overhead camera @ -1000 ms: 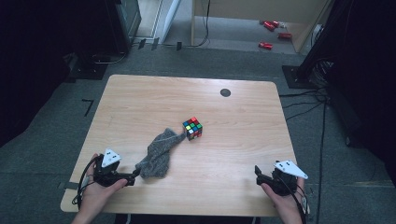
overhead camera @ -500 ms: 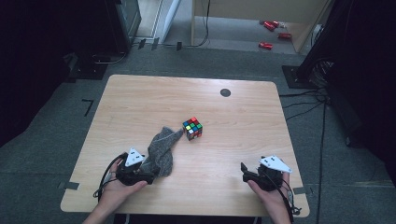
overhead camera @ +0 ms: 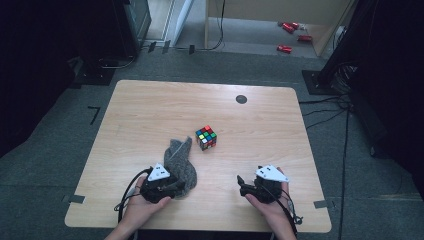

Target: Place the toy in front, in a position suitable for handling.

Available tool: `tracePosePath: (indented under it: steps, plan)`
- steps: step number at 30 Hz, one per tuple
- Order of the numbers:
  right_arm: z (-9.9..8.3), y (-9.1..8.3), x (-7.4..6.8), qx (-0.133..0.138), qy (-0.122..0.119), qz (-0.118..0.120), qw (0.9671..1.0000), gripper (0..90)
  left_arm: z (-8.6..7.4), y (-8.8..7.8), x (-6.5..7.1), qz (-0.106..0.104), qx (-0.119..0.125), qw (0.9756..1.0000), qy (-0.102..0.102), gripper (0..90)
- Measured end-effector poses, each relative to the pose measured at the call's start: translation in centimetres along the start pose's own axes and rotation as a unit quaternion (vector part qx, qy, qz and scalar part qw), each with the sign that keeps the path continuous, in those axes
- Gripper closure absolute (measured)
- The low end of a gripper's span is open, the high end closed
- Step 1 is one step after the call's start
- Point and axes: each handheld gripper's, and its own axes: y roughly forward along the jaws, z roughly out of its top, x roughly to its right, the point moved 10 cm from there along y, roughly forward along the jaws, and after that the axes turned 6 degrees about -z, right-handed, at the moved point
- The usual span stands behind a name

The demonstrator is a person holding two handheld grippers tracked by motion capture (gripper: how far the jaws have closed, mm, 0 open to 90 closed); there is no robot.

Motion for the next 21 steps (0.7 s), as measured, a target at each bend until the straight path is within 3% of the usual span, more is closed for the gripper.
tracePosePath:
  steps: [6, 10, 14, 19, 21]
  plan:
    - [0.3, 0.5, -2.4, 0.002, -0.009, 0.022, 0.9997, 19.2, 0.2, 0.7, 1.3, -0.009, 0.008, 0.9998, 0.013, 66.4]
    - [0.4, 1.2, -4.4, 0.002, -0.019, 0.039, 0.9991, 19.6, 0.3, 0.3, 1.2, -0.011, 0.017, 0.9998, 0.007, 57.7]
    - [0.7, 1.7, -6.5, 0.004, -0.026, 0.052, 0.9983, 19.7, 0.1, -0.8, 0.1, 0.012, 0.026, 0.9996, -0.002, 34.5]
    - [0.9, 2.2, -8.6, 0.005, -0.037, 0.068, 0.997, 19.8, -0.4, -3.1, -2.3, 0.051, 0.04, 0.9978, -0.017, 20.1]
    - [1.0, 2.4, -9.1, 0.005, -0.039, 0.07, 0.9967, 20.1, -0.6, -3.8, -3.1, 0.058, 0.045, 0.997, -0.021, 18.9]
